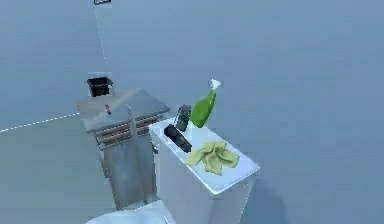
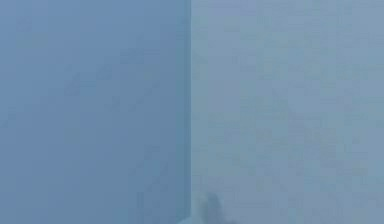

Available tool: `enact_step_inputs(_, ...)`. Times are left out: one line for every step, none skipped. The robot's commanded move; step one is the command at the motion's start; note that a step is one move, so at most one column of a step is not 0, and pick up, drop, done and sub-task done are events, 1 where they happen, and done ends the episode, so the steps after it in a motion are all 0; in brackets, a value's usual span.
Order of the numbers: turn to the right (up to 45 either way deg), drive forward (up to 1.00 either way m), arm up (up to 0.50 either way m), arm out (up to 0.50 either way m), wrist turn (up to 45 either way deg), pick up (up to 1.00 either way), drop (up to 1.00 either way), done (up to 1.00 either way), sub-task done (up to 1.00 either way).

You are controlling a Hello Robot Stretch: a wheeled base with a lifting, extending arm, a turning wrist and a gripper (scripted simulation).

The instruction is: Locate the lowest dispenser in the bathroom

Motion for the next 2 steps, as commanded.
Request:
enact_step_inputs(-45.0, 0.0, 0.0, 0.0, 0.0, 0.0, 0.0, 0.0, 0.0)
enact_step_inputs(-45.0, 0.0, 0.0, 0.0, 0.0, 0.0, 0.0, 0.0, 0.0)
